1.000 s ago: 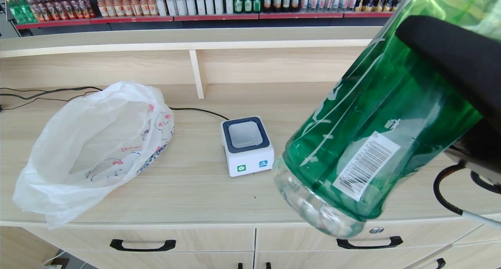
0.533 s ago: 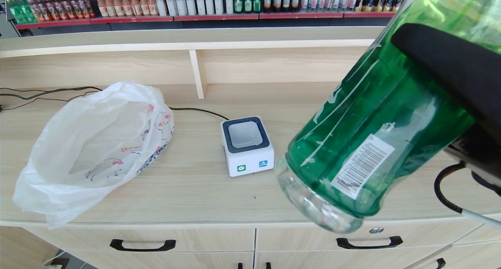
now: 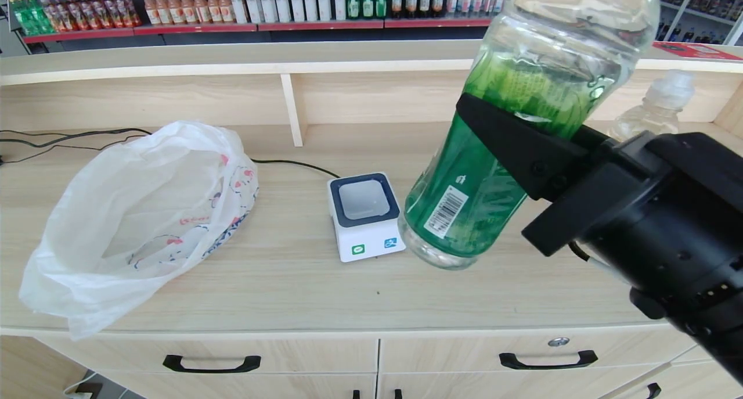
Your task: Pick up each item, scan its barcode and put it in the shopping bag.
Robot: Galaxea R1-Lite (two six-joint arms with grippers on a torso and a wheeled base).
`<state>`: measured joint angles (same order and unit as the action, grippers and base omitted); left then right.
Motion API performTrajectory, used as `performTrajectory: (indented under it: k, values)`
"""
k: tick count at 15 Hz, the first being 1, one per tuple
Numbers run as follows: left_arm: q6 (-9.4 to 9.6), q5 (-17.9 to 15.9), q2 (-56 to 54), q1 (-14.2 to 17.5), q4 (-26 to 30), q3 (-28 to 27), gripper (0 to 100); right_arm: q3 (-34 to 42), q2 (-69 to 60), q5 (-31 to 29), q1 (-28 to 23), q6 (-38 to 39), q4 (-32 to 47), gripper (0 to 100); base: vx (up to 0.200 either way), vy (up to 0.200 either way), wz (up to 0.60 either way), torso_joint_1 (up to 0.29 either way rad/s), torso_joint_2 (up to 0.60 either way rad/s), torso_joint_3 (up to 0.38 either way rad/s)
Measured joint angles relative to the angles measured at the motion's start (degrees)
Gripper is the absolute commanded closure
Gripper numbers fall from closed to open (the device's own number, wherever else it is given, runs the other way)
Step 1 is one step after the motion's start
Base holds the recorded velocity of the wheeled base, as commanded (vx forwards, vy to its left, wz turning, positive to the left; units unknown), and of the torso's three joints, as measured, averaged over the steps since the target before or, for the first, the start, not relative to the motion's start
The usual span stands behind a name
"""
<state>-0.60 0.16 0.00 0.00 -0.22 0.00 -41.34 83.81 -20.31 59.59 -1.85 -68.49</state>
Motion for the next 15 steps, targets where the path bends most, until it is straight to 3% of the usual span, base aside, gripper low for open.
performTrajectory:
  k: [7, 15]
  values:
    - [0.02, 0.0, 0.0, 0.0, 0.0, 0.0, 0, -3.4, 13.9, -0.7, -4.6, -9.3, -17.4, 100, 0.0, 0.0, 0.0, 0.0, 0.0, 0.0]
    - [0.09, 0.0, 0.0, 0.0, 0.0, 0.0, 0, -10.0, 23.1, -0.1, -5.6, -14.5, -21.4, 100, 0.0, 0.0, 0.0, 0.0, 0.0, 0.0]
